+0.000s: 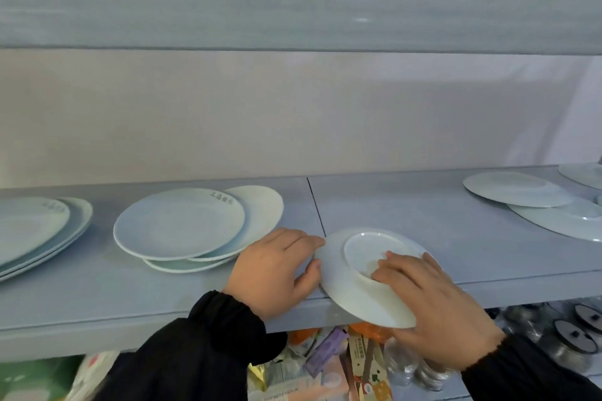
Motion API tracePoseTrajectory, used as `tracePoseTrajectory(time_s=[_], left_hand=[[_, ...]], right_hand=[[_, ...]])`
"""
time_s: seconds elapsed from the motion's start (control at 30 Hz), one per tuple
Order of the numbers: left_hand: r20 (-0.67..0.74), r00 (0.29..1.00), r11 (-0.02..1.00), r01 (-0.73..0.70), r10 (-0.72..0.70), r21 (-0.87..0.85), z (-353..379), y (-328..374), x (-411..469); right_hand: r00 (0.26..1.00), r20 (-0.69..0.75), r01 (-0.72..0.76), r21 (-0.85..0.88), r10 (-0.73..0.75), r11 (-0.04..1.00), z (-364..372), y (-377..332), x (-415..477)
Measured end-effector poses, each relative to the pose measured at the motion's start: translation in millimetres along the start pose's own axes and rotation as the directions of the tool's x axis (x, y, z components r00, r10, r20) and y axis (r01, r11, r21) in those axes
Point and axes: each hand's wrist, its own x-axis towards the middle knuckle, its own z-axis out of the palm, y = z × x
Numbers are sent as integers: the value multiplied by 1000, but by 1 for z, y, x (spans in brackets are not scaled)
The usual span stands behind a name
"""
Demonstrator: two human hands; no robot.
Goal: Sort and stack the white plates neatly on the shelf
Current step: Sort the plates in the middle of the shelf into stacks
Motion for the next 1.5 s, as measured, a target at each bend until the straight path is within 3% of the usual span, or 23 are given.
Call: tracePoseTrajectory(time_s=[0.07,0.2,0.33,0.43,0.53,0.67,0.77,0.97,1.07,1.17,1.23,1.37,1.5], left_hand=[[-23,999,1000,26,-26,0,-14,-2,-6],[-101,989,992,115,-110,44,-48,-16,-20],[-134,976,976,188,-172,113,-79,-35,-40],[-150,960,954,259,-237,153,-97,-49,-59],[-157,943,929,320,-293,188,-110,-61,-78],[-183,911,887,405,-371,221,-128,-73,-99],[-196,889,857,453,-414,245,-140,-79,-112],[-204,872,829,487,-444,276,-155,-93,-129],[-211,863,818,504,-460,279,-158,-98,-133],[-219,859,814,510,-463,280,-159,-102,-133],[-224,863,818,502,-452,282,-157,-105,-133],[-216,874,834,482,-436,268,-153,-109,-128],[-196,882,850,467,-428,243,-146,-110,-119]], right_hand=[[999,-49,-11,40,13,999,-4,3,4],[948,-247,-130,270,200,954,-25,-2,30],[776,-479,-168,468,409,868,-42,-22,72],[673,-522,-99,638,524,764,-51,-46,107],[670,-344,-34,871,658,490,-44,-69,148],[755,74,-43,997,652,-63,-24,-97,200],[788,260,-171,963,557,-208,0,-111,230],[824,293,-284,954,485,-94,28,-137,255],[868,211,-310,938,449,158,29,-137,255],[921,116,-307,805,373,507,20,-134,251],[946,87,-274,730,312,626,18,-130,251],[967,66,-231,642,247,731,25,-123,249],[970,65,-218,660,235,719,21,-112,239]])
